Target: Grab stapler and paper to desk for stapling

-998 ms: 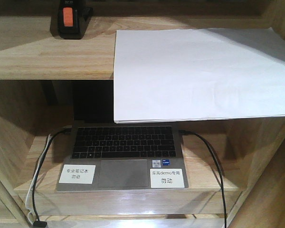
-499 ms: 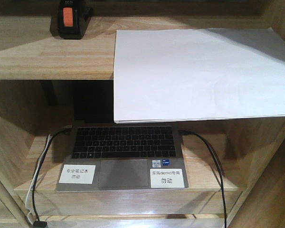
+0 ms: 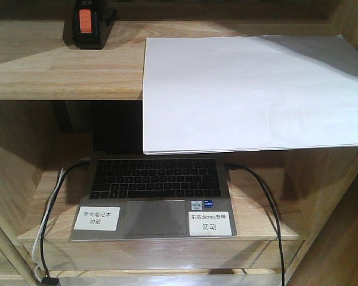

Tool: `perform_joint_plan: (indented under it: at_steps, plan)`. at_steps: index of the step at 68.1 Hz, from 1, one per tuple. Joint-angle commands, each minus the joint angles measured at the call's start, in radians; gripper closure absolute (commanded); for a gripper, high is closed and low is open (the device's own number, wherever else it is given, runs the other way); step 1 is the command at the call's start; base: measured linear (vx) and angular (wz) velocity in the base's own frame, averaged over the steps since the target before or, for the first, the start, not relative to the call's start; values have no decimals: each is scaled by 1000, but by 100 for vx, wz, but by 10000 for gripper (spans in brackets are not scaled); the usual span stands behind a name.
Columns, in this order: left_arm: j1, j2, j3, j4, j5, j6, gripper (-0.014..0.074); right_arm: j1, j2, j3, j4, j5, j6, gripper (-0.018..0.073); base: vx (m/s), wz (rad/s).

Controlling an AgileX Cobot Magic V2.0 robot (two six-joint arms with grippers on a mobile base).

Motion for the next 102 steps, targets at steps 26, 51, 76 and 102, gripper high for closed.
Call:
perform_joint_plan:
  at_steps: [26, 51, 76, 102]
  plan:
    - [4, 16, -31, -8, -78, 6, 99, -4, -10, 4, -5, -75, -4, 569, 0, 0]
    - [-60, 26, -31, -28, -59, 23, 101, -4, -10, 4, -5, -75, -4, 569, 0, 0]
    - [-335, 160, -35, -28, -202, 126, 101, -4, -10, 4, -5, -75, -4, 569, 0, 0]
    - [-430, 546, -356, -26, -133, 126, 101, -4, -10, 4, -5, -77, -4, 569, 0, 0]
